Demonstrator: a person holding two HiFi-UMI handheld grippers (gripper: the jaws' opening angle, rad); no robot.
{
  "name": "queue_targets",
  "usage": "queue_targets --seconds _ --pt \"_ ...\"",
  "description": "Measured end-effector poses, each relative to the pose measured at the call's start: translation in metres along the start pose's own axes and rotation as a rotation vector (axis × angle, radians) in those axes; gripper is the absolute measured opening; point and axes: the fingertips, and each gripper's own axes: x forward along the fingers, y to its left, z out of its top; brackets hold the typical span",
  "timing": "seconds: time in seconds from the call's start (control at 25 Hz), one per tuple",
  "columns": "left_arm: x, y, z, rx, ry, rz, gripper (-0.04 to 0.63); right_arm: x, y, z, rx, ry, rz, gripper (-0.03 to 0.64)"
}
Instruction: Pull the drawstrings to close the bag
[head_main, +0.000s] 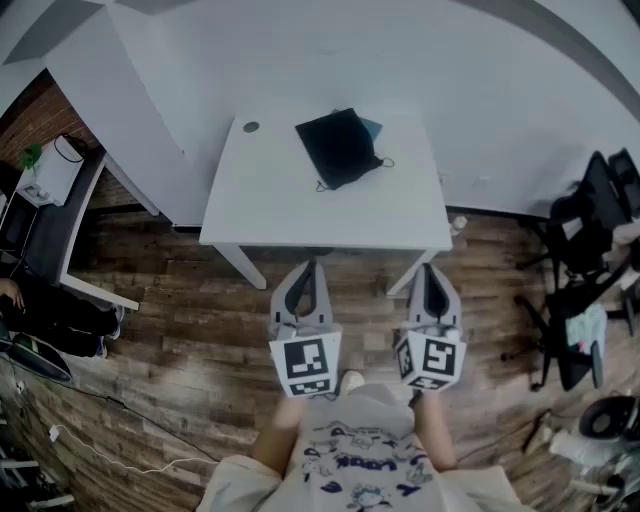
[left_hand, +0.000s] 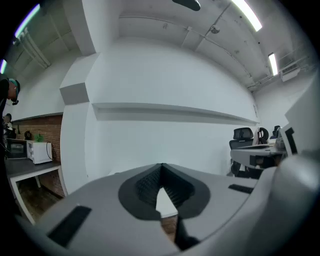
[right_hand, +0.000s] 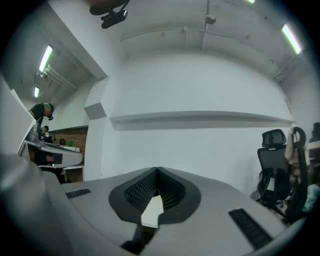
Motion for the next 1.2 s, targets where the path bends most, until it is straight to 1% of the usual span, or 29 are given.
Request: queue_targets --seconds 0.4,0.52,0.72,1.0,1.2 --pt "0.006 -0.002 -0.003 0.006 0.011 0.004 0.000 0.005 -0.007 -0.005 0.007 0.012 0.002 0.001" --pt "0.010 -0.002 -0.005 0.007 0.020 0.012 0.000 0.010 -0.013 -0.008 0.016 0.013 -0.009 0.002" --pt "0.017 -0.005 -0.012 0.003 0.034 0.031 0.000 0.018 -0.020 -0.015 0.004 0.024 0.007 0.002" --pt "0.026 -0.008 -0.028 -0.024 0.075 0.058 0.000 0.029 -0.029 -0.027 0.005 0.047 0.026 0.002" --pt "0.049 -0.009 -0.035 -0.021 0.103 0.058 0.000 0.050 -0.035 -0.039 0.009 0.072 0.043 0.002"
